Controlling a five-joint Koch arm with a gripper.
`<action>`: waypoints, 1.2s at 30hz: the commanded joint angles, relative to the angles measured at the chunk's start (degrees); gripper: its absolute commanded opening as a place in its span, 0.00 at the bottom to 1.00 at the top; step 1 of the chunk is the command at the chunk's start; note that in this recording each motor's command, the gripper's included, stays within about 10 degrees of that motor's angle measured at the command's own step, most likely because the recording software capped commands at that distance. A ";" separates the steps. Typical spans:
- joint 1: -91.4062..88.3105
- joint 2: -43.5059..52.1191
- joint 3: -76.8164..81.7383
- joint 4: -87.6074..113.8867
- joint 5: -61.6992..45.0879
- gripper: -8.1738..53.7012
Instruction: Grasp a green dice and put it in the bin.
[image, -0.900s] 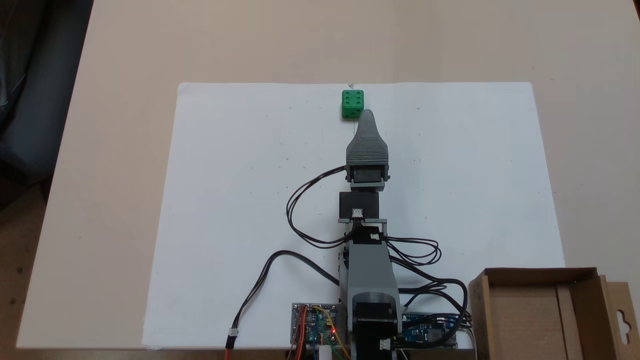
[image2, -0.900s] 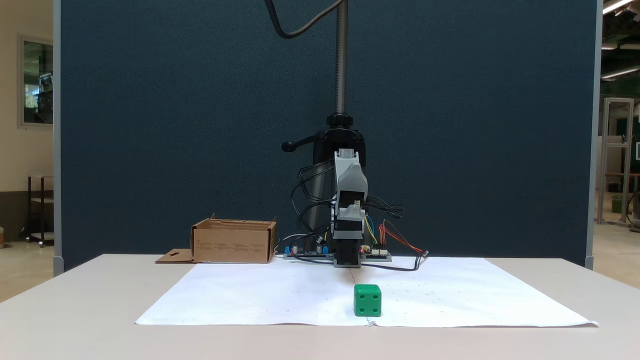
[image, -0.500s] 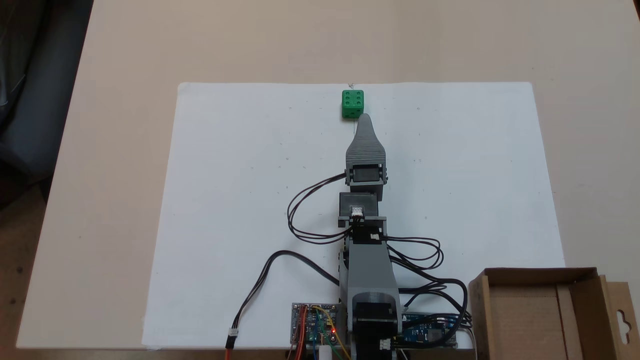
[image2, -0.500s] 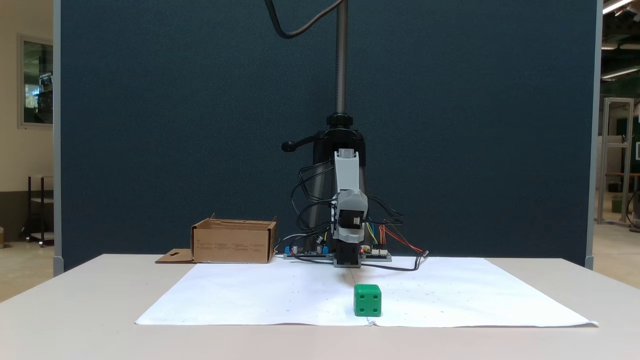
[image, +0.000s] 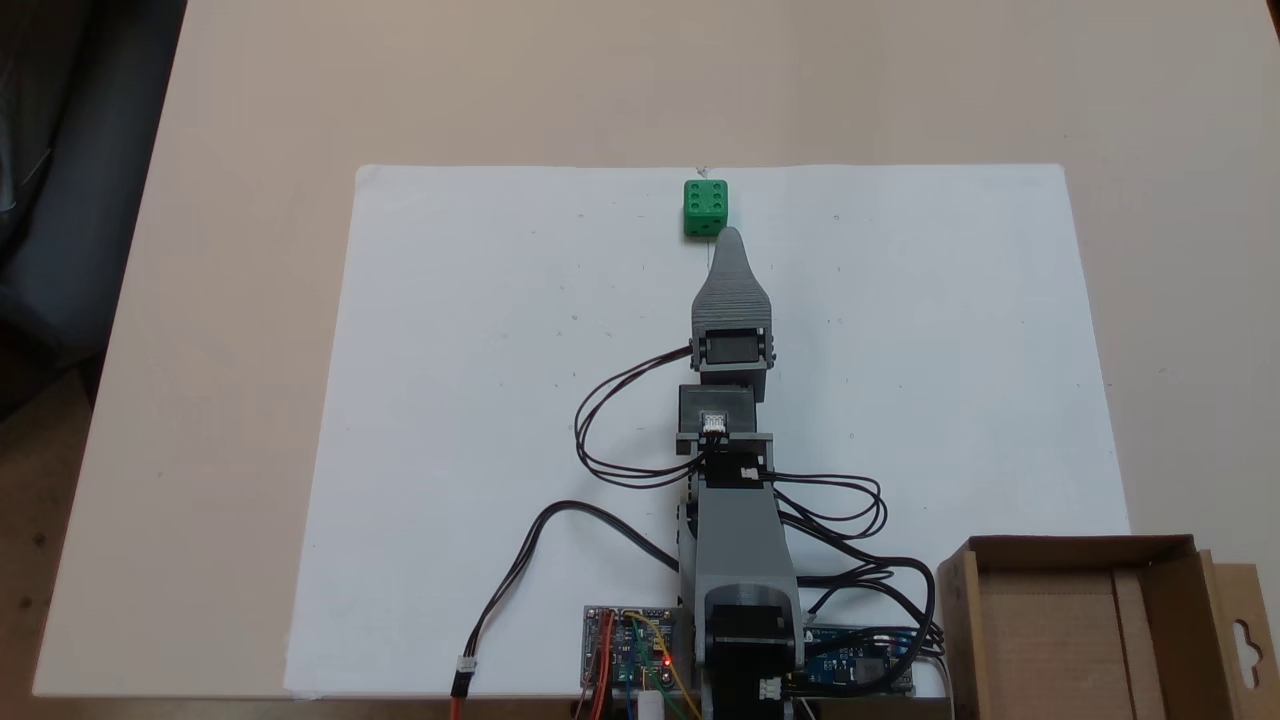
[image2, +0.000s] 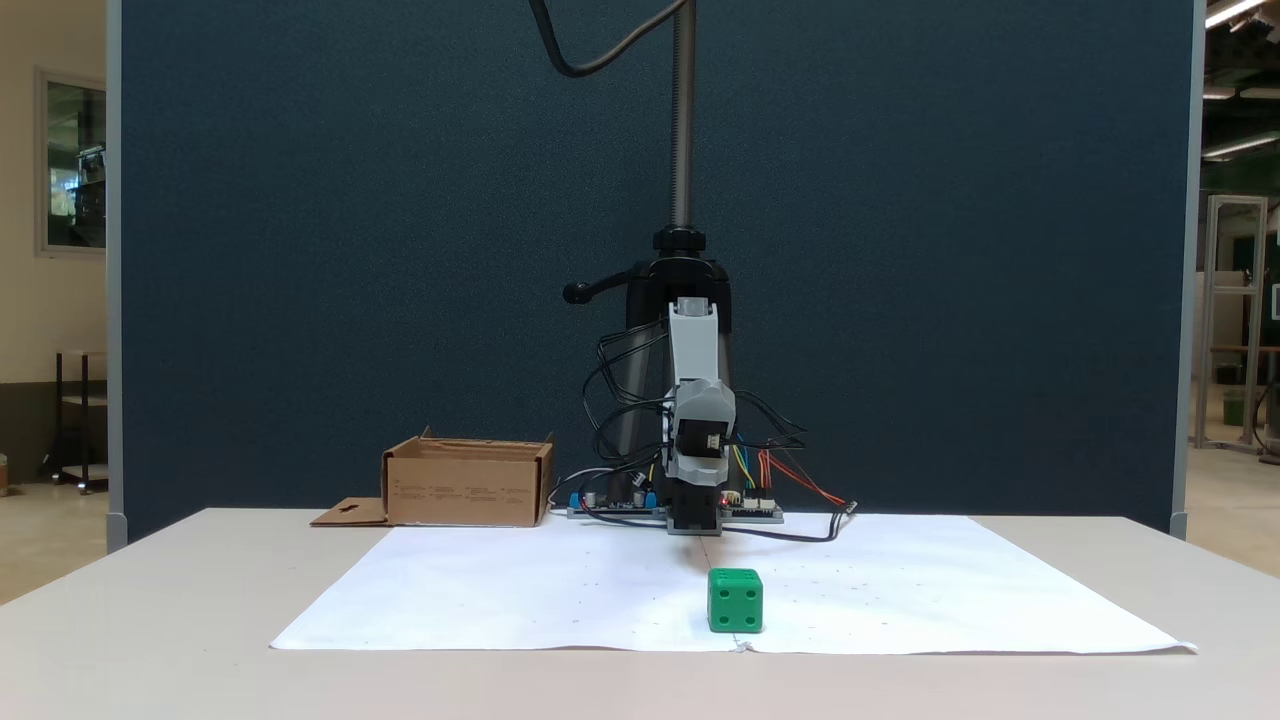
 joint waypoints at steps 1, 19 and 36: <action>0.26 6.15 3.69 -0.79 0.44 0.83; -0.53 6.06 -10.63 29.79 0.18 0.83; -0.97 3.69 -55.63 93.23 0.35 0.81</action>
